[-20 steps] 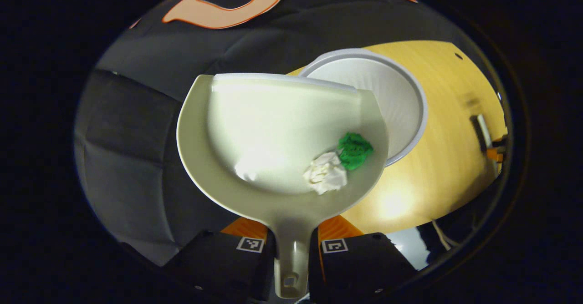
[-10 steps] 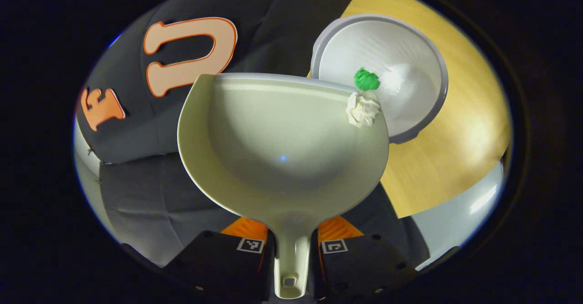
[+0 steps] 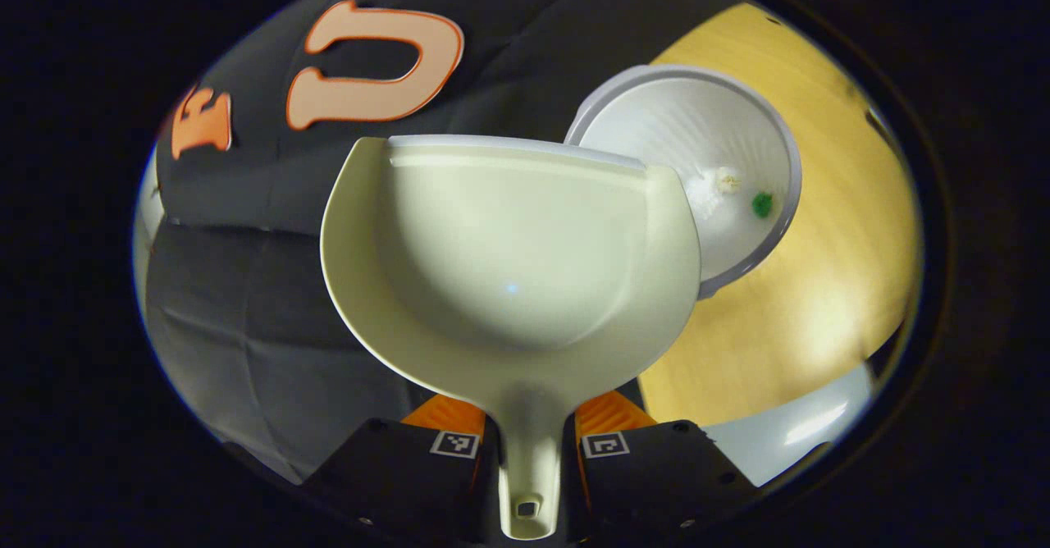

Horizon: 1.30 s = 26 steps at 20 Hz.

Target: Pick up the small broom and dustpan from the desktop, sweep the trash into the dustpan with the broom, and then empty the trash into the garbage bin.

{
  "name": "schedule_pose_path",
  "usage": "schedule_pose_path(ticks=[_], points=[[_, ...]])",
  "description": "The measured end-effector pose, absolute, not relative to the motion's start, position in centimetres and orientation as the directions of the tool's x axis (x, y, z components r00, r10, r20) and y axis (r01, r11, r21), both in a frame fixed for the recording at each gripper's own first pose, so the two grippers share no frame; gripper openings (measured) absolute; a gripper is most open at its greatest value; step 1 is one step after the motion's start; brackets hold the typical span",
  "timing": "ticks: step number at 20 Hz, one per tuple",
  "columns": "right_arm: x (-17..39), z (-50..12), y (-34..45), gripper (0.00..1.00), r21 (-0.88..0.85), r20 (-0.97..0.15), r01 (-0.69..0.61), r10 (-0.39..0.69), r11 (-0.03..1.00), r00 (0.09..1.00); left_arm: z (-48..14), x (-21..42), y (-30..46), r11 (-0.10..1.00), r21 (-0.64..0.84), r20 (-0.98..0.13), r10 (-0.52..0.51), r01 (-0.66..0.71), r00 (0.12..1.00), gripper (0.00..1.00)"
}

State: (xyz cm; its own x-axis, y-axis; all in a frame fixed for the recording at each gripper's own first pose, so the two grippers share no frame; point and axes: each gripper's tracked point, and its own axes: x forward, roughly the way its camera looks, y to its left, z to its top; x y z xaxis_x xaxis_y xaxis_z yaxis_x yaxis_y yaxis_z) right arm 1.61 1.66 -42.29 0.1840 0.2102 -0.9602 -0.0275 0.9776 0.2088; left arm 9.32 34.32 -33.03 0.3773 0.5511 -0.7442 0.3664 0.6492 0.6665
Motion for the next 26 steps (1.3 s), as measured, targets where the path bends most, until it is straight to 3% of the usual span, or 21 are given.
schedule_pose_path(ticks=[2, 5, 8, 11, 14, 19, 26], points=[[1.6, -42.2, 1.6, 0.80, 0.205, -0.960, -0.026, 0.206, 0.978, 0.191, -35.0, 9.2, 32.3, 0.799, 0.545, -0.815, 0.432, 0.255, 0.387, 0.31], [2.0, -42.0, 1.3, 0.80, 0.197, -0.959, -0.003, 0.194, 0.980, 0.209, -38.7, 9.6, 26.9, 0.937, 0.309, -0.888, 0.224, 0.160, 0.402, 0.31], [2.0, -41.7, 1.3, 0.80, 0.200, -0.954, 0.005, 0.194, 0.980, 0.230, -41.1, 10.6, 20.1, 0.989, 0.071, -0.910, 0.010, 0.133, 0.415, 0.31], [1.6, -41.6, 1.8, 0.80, 0.196, -0.953, -0.014, 0.194, 0.981, 0.231, -41.8, 10.9, 15.0, 0.985, -0.071, -0.895, -0.132, 0.154, 0.427, 0.31], [1.1, -41.3, 2.1, 0.80, 0.198, -0.954, -0.025, 0.199, 0.980, 0.226, -41.6, 9.7, 11.0, 0.972, -0.102, -0.880, -0.187, 0.210, 0.436, 0.31], [0.0, -41.8, 2.8, 0.80, 0.214, -0.957, -0.042, 0.218, 0.976, 0.190, -44.8, 6.8, 1.1, 0.926, -0.174, -0.897, -0.289, 0.334, 0.334, 0.31], [-0.3, -41.8, 3.5, 0.80, 0.236, -0.954, -0.052, 0.241, 0.970, 0.176, -54.6, 3.7, -2.8, 0.958, -0.222, -0.957, -0.249, 0.180, 0.149, 0.31]])
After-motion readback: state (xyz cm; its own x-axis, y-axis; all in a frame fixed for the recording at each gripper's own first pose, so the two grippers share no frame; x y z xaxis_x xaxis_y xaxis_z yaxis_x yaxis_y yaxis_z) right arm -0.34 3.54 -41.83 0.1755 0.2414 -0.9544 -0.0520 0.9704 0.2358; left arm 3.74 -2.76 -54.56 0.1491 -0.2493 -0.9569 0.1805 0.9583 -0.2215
